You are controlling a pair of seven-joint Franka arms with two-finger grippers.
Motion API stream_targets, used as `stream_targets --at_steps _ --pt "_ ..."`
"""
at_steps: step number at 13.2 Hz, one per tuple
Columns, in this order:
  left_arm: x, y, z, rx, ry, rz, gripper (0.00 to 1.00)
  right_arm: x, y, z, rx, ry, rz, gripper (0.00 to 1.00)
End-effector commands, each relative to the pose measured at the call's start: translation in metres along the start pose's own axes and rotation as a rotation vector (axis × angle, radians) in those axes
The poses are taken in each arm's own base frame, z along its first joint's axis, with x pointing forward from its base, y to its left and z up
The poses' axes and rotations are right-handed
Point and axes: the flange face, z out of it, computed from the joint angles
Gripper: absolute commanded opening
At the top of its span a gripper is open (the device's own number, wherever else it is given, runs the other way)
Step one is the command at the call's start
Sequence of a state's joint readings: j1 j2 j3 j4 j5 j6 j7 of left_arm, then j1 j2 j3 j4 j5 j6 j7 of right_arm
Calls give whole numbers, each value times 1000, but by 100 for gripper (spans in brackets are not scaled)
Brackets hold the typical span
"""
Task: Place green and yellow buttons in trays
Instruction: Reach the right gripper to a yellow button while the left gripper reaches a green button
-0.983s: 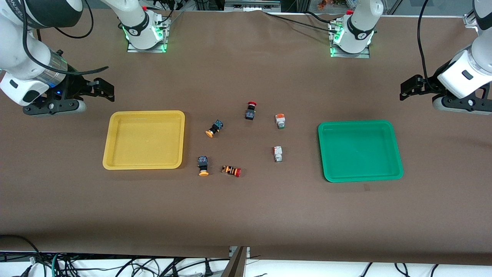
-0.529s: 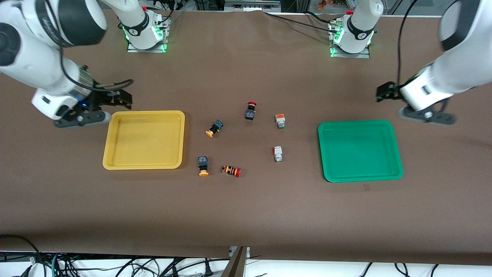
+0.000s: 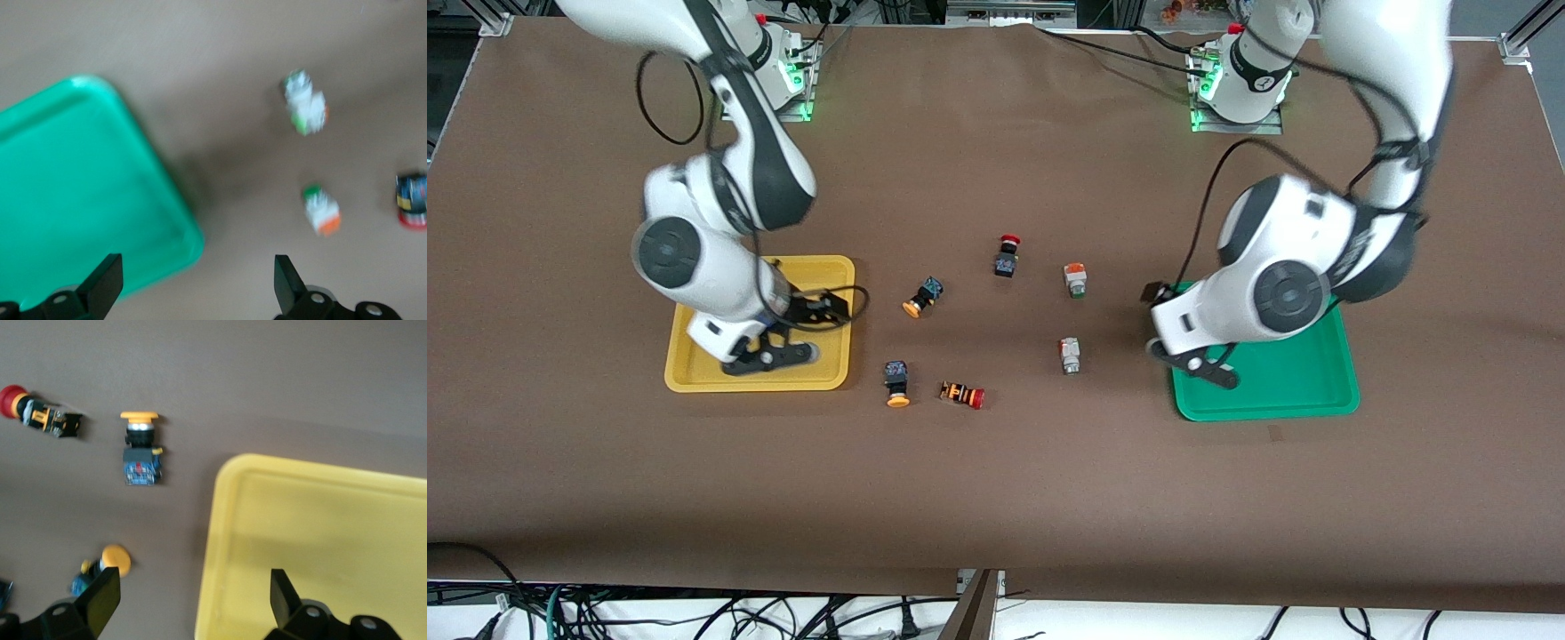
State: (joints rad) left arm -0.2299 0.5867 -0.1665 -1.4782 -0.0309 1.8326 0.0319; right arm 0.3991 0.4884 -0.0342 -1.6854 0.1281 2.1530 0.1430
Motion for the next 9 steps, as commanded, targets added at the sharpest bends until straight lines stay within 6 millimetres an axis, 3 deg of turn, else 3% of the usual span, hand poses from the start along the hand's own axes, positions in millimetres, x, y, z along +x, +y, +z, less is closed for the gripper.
stream_targets --at_steps 1,3,4,5,6,8,9 --pt "30 18 28 -55 68 17 100 15 -35 48 10 54 31 99" --pt "41 55 58 -54 125 -48 100 21 -63 80 8 68 69 99" --pt "45 69 67 -51 143 -135 100 22 -69 94 7 71 70 99" --pt "46 97 83 -48 141 -191 100 24 -70 103 10 89 70 99" --pt "50 97 102 -30 133 -258 100 26 -69 107 14 105 70 99" --pt "57 94 116 -8 172 -269 100 25 -68 118 10 104 71 98" --pt "56 106 125 -4 171 -267 100 28 -68 123 11 113 72 97"
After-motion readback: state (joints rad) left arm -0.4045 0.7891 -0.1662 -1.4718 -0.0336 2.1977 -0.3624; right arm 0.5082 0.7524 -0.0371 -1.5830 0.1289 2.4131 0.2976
